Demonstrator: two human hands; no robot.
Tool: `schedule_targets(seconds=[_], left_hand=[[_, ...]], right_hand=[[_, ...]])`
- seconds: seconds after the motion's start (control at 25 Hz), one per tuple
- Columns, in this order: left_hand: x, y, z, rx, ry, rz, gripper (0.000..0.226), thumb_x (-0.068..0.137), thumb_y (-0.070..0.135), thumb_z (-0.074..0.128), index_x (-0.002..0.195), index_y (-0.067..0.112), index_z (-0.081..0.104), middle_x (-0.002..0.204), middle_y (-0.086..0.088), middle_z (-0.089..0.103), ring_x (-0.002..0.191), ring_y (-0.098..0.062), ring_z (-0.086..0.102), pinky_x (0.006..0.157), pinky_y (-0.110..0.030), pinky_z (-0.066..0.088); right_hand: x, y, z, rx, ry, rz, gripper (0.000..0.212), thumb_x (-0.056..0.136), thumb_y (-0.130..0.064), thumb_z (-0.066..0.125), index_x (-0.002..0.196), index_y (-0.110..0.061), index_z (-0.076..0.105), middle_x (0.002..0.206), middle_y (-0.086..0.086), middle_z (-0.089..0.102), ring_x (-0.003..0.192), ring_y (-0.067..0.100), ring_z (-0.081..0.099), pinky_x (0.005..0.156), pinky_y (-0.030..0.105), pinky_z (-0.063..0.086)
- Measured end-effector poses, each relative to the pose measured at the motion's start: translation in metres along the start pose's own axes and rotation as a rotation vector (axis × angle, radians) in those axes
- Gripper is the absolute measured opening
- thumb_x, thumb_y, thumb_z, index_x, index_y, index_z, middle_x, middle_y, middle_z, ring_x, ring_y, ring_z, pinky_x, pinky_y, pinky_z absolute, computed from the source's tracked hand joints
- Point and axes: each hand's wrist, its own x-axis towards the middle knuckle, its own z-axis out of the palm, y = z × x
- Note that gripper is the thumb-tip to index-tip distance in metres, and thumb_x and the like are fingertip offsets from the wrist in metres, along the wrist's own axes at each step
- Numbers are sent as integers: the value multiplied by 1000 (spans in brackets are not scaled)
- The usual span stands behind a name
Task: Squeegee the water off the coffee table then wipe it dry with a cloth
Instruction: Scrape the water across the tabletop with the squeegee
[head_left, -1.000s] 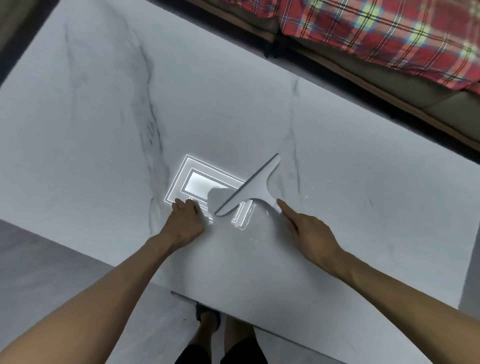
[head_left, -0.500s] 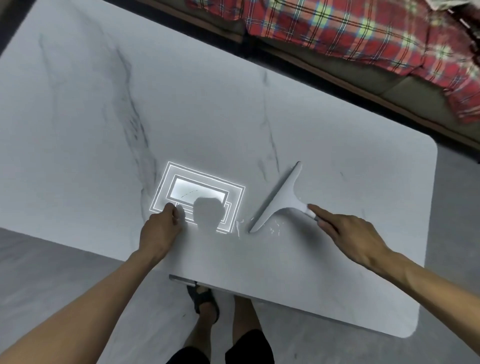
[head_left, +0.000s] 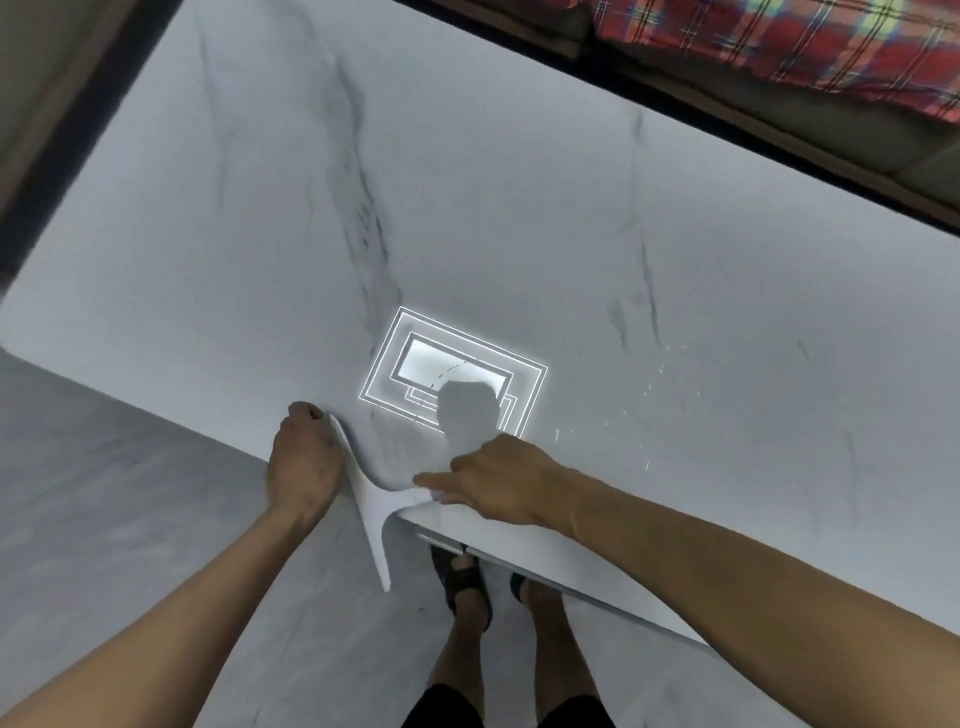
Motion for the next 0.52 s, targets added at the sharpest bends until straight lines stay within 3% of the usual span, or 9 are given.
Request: schedule_targets(seconds=[0.16,0.32,0.44,0.52], left_hand=[[-7,-1,4,-94,-149,-26,7,85,17,43,91,20,41,81,6,52,68,-10,49,53,-28,32],[-20,15,20,-61,-271,124,23,75,1,47,84,20,39,94,-5,49,73,-17,49,53,-25,31],[-32,35,37,33,-325,304,30,72,-7,48,80,20,38,102,-6,43,84,-23,50,64,-24,37],[-38,45,49,131,-357,372,26,72,-7,47,87,14,42,111,-10,40,99,-29,48,76,-32,43]], right_hand=[[7,22,-2,100,96,143,43,105,-43,23,148,-41,29,110,2,65,96,27,62,76,31,41],[-39,46,9,265,198,367,42,102,-52,23,142,-50,32,107,-4,67,100,22,63,81,35,48],[-94,53,30,319,281,533,41,102,-53,23,142,-57,28,78,-20,54,81,15,60,66,28,39],[-133,55,48,340,284,626,41,101,-54,20,141,-60,24,78,-20,56,79,12,61,65,27,40]])
